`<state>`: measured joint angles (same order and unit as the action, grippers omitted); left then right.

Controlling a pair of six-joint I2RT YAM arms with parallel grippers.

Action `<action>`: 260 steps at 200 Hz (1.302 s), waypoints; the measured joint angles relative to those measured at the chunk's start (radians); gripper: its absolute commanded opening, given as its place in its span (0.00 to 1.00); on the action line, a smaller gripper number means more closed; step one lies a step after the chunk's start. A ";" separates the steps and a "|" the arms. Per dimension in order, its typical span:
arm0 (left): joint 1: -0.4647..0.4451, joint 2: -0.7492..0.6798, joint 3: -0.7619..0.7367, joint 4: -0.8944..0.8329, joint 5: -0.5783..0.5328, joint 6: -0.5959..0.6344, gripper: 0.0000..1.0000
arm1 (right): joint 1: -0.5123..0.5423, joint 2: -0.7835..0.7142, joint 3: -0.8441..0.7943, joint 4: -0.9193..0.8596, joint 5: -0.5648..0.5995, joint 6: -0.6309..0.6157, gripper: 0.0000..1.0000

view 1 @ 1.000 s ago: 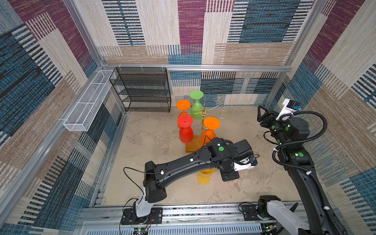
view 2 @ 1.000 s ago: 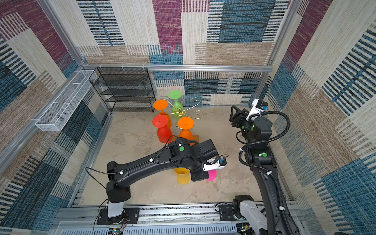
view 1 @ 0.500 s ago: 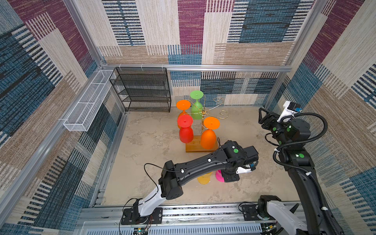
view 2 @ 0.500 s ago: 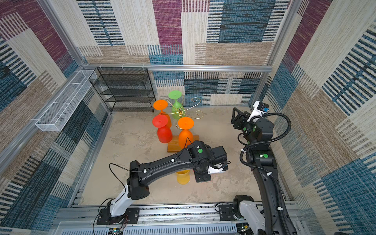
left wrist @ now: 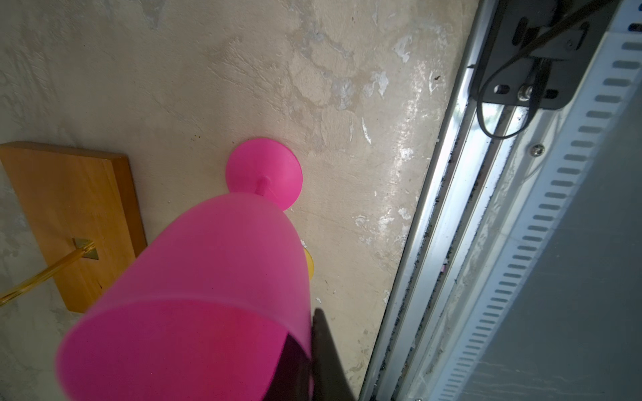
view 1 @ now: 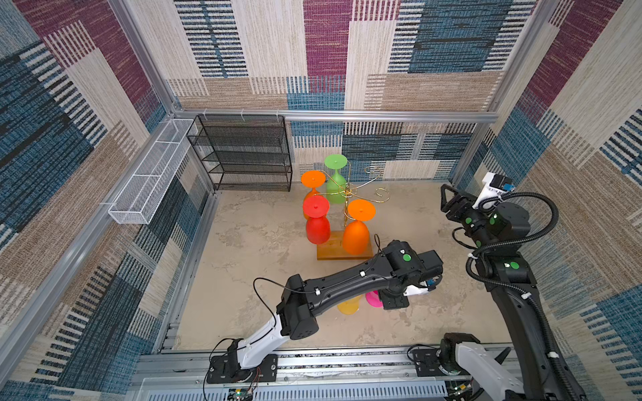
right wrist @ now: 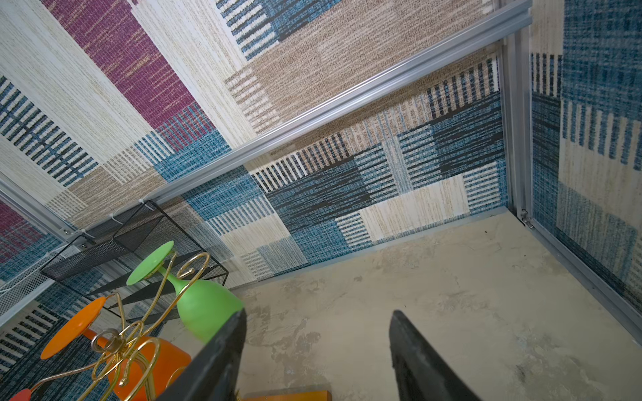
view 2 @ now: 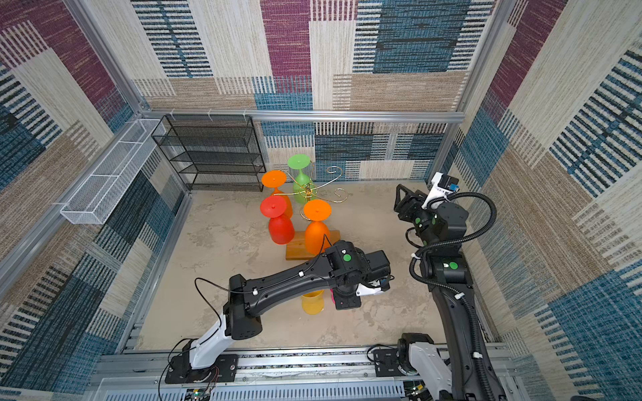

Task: Take the wine glass off the wine glass rack
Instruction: 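Set the pink glass upright next to the yellow glass and open the left gripper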

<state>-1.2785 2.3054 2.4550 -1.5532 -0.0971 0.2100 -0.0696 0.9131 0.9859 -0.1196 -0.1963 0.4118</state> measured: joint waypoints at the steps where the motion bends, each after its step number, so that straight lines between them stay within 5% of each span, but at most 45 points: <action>1: 0.000 0.000 0.001 0.000 0.000 0.000 0.08 | 0.000 0.000 0.000 0.000 -0.001 0.000 0.67; 98: 0.001 0.005 0.051 -0.013 -0.012 0.002 0.49 | -0.004 0.008 -0.031 0.010 -0.032 0.024 0.67; 156: -0.003 -0.063 0.190 -0.014 0.009 0.001 0.51 | -0.005 -0.002 -0.029 0.011 -0.067 0.043 0.65; 205: -0.005 -0.251 0.236 0.032 0.089 -0.003 0.51 | -0.006 -0.005 -0.016 0.033 -0.211 0.119 0.65; 231: -0.005 -0.439 0.127 0.121 0.103 -0.021 0.51 | -0.006 -0.006 -0.014 0.079 -0.340 0.190 0.64; 260: -0.005 -0.749 -0.251 0.328 0.038 -0.027 0.53 | -0.006 -0.008 -0.072 0.161 -0.514 0.306 0.61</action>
<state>-1.2831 1.5566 2.2044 -1.2251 -0.0589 0.1833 -0.0761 0.9047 0.9134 0.0414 -0.7105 0.7177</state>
